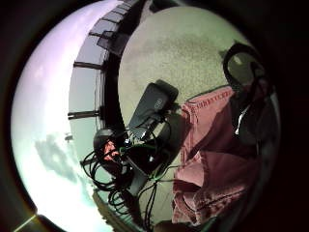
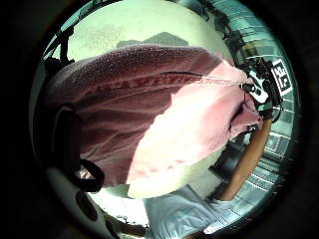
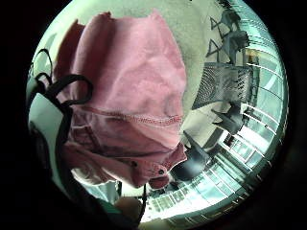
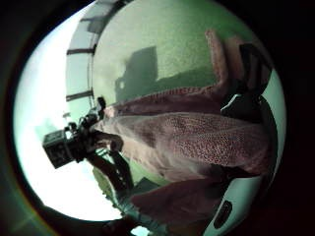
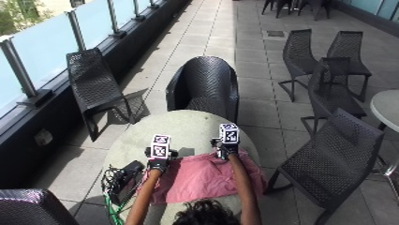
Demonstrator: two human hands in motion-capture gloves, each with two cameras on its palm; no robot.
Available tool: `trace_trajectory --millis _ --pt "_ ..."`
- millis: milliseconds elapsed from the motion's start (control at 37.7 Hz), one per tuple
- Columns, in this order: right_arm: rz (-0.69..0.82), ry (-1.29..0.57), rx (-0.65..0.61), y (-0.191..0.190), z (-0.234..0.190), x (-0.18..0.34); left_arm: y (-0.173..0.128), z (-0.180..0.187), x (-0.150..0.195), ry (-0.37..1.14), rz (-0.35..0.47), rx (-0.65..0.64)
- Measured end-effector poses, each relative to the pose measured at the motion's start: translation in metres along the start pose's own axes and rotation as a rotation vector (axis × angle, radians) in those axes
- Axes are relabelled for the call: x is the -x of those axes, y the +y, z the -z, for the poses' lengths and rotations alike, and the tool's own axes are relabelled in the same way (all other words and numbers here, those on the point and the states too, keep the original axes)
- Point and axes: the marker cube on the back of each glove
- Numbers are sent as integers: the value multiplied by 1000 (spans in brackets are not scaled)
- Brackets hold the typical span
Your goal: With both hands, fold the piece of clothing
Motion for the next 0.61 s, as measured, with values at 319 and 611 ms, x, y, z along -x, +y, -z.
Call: trace_trajectory --millis 319,611 --pt "-9 -21 -310 30 -5 -16 11 -24 3 16 76 -33" --pt "-419 -489 -480 137 -66 -133 22 -28 -20 -69 27 -449"
